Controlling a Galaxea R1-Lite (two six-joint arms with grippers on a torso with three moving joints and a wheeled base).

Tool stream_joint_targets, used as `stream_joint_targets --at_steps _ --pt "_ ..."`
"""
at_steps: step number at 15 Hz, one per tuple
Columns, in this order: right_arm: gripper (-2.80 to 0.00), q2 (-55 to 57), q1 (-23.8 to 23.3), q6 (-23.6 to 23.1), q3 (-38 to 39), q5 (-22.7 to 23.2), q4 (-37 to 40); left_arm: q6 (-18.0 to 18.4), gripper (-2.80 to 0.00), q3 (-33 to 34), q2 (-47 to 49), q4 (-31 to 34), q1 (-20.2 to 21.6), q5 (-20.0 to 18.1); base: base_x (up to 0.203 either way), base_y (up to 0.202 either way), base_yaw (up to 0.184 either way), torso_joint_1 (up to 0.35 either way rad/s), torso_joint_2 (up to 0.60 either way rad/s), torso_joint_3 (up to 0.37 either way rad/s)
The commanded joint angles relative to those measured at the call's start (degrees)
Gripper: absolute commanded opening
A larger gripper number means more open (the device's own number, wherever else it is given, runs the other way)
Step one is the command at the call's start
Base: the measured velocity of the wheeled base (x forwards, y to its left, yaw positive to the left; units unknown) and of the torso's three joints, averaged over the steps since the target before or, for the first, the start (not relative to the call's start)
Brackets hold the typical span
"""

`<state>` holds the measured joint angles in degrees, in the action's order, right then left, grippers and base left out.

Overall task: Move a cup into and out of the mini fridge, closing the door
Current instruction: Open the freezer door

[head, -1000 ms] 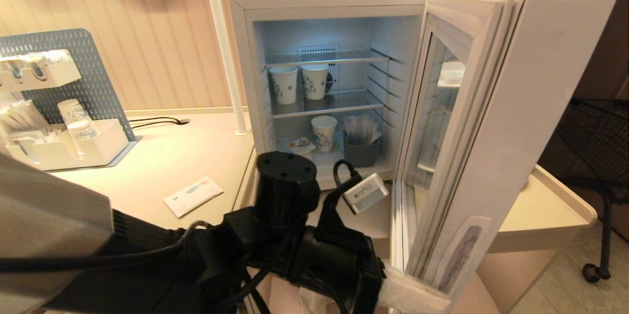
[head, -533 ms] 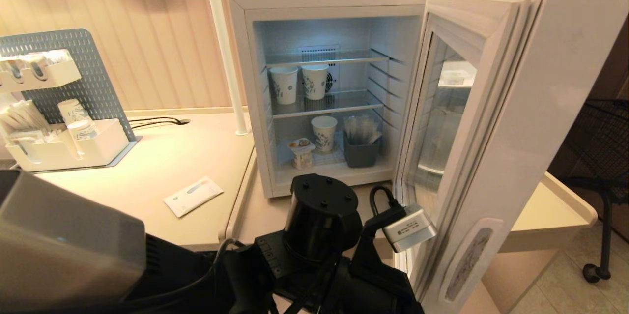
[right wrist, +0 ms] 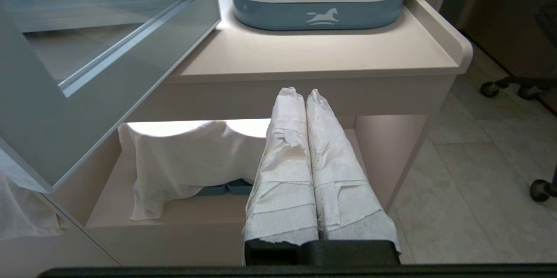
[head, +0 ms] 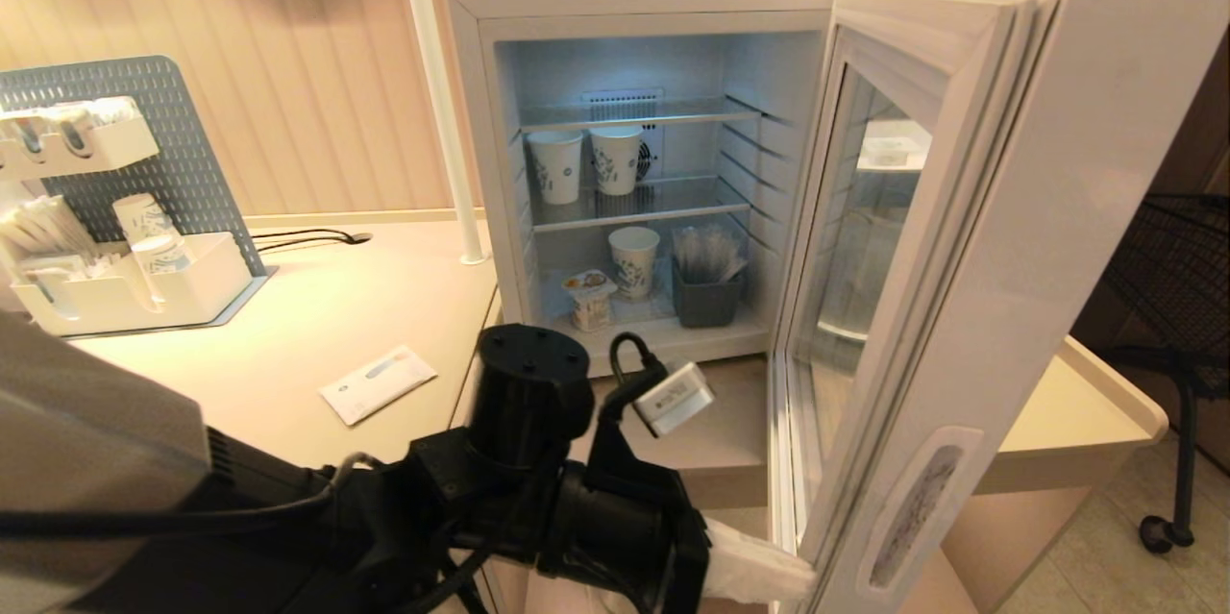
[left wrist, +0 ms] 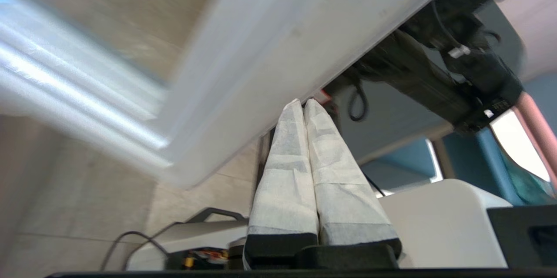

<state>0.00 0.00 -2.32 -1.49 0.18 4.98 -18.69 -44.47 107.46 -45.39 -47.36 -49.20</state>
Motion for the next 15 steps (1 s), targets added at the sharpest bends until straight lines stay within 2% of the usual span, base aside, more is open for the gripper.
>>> stream_joint_targets --at_steps 1,4,7,10,15 --pt "-2.8 0.1 0.0 0.0 0.0 0.0 0.0 0.0 -2.8 0.8 -2.6 -0.3 4.0 -0.2 0.0 0.0 0.0 0.0 0.0 0.0" --pt "-2.8 0.1 0.0 0.0 0.0 0.0 0.0 -0.3 -2.8 -5.4 -0.1 0.3 8.4 -0.1 0.0 0.0 0.0 0.0 0.0 0.0" --pt "-2.8 0.1 0.0 0.0 0.1 0.0 0.0 -0.5 -2.8 -13.7 4.0 4.6 8.2 0.0 0.0 0.0 0.0 0.0 0.0 0.0" --pt "-2.8 0.1 0.0 0.0 0.1 0.0 0.0 -0.5 -2.8 -20.5 8.1 9.4 3.2 0.0 0.0 0.0 0.0 0.0 0.0 0.0" --pt "-2.8 0.1 0.0 0.0 0.1 0.0 0.0 -0.5 -2.8 -21.1 6.4 11.9 -6.2 0.2 0.0 0.0 0.0 0.0 0.0 0.0"
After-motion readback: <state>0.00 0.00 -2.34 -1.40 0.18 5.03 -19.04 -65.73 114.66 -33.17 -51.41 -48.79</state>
